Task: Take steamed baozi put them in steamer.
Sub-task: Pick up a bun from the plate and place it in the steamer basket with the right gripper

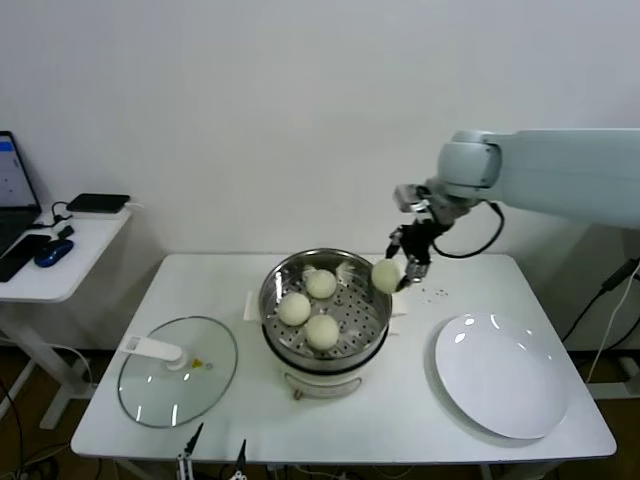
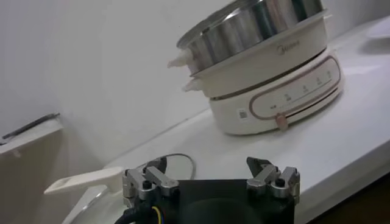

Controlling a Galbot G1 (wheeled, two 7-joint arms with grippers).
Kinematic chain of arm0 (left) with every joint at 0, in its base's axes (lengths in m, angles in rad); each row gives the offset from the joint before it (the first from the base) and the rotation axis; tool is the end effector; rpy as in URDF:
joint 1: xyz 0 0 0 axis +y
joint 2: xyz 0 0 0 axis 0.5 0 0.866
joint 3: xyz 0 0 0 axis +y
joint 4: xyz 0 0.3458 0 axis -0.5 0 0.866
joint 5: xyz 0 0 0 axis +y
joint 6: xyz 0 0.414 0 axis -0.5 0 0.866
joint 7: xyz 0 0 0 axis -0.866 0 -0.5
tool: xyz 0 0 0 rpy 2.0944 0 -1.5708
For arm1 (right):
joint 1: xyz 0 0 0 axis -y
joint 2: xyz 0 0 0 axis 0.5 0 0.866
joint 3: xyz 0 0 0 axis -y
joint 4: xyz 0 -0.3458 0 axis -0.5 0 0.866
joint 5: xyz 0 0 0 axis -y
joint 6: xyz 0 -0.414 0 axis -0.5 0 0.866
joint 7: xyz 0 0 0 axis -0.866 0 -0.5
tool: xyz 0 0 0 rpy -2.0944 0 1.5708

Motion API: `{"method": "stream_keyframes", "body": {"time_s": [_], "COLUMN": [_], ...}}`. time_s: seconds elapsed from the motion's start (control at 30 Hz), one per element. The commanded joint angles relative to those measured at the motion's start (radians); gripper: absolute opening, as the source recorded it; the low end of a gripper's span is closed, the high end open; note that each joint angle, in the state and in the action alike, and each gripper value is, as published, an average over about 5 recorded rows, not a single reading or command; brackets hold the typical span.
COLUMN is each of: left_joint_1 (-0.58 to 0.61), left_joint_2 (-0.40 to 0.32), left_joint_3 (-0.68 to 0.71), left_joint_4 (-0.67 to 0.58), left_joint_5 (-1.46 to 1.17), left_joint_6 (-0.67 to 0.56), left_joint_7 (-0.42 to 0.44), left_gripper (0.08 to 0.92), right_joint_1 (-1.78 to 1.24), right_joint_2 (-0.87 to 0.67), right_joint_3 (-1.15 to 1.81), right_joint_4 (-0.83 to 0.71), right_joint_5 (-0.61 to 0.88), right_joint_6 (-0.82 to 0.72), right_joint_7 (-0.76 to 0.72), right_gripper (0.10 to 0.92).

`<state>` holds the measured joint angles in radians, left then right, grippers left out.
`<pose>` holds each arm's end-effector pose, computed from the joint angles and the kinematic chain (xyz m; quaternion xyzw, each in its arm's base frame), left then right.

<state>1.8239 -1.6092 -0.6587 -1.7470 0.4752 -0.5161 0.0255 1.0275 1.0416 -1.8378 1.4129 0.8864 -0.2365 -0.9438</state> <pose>0.0952 0.0444 -0.4793 -0.0758 -0.9687 -0.2284 0.0616 0.5781 0.0408 -0.0131 0.5724 -0.5262 0.5246 0.3469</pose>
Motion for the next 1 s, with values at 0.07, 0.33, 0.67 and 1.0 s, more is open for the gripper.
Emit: {"method": "stream_keyframes", "body": {"time_s": [0.07, 0.33, 0.67, 1.0], "left_joint_1": [0.0, 0.001, -0.004, -0.007], "left_joint_2": [-0.024, -0.026, -0.024, -0.023], "left_joint_3": [-0.002, -0.008, -0.017, -0.016], "left_joint_4": [0.005, 0.015, 0.025, 0.026], "left_joint_5": [-0.001, -0.001, -0.004, -0.004], "left_joint_6": [0.0, -0.003, -0.006, -0.006], "left_joint_7": [0.0, -0.001, -0.001, -0.001], "left_gripper": [0.823, 0.823, 0.823, 0.823], "right_joint_1": [-0.19, -0.296, -0.374, -0.361], "right_joint_2": [0.169, 0.164, 0.173, 0.168], "right_joint_3": [0.104, 0.111, 0.135, 0.131], "right_joint_4": [-0.116, -0.182, -0.222, -0.219], "right_joint_5": [0.018, -0.053, -0.083, -0.094], "right_joint_6": [-0.071, -0.071, -0.071, -0.068], "right_joint_7": [0.047, 0.056, 0.063, 0.067], "right_gripper": [0.666, 0.668, 0.667, 0.662]}}
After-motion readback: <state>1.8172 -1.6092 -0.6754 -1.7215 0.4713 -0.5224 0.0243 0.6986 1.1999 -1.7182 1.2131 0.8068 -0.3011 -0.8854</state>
